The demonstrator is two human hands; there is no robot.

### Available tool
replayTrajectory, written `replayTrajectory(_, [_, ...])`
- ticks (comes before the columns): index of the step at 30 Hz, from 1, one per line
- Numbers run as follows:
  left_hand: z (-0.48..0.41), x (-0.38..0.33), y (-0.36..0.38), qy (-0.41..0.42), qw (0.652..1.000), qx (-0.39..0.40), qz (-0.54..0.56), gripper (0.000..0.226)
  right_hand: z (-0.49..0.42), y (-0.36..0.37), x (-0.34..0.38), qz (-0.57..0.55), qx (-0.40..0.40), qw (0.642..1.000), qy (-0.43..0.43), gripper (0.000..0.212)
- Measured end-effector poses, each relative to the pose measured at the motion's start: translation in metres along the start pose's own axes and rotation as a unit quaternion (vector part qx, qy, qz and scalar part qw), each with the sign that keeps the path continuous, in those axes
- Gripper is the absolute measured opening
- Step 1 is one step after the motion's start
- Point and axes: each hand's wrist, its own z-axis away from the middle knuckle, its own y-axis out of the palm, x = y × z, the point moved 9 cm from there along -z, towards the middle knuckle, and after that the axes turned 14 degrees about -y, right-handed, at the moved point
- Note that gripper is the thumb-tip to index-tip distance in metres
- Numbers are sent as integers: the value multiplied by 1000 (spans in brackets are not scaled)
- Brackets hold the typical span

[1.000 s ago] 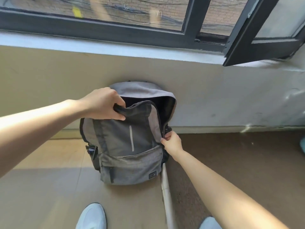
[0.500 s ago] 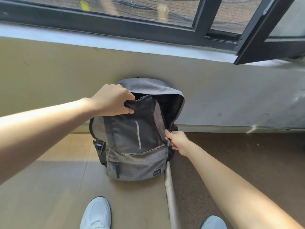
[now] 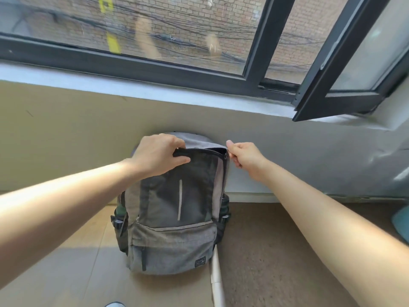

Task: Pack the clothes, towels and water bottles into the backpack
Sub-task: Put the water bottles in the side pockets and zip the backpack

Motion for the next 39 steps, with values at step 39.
replayTrajectory(39, [-49,-7,-7,-185,971,-25,152,30,-18,8,13,336,107,934,-58,11])
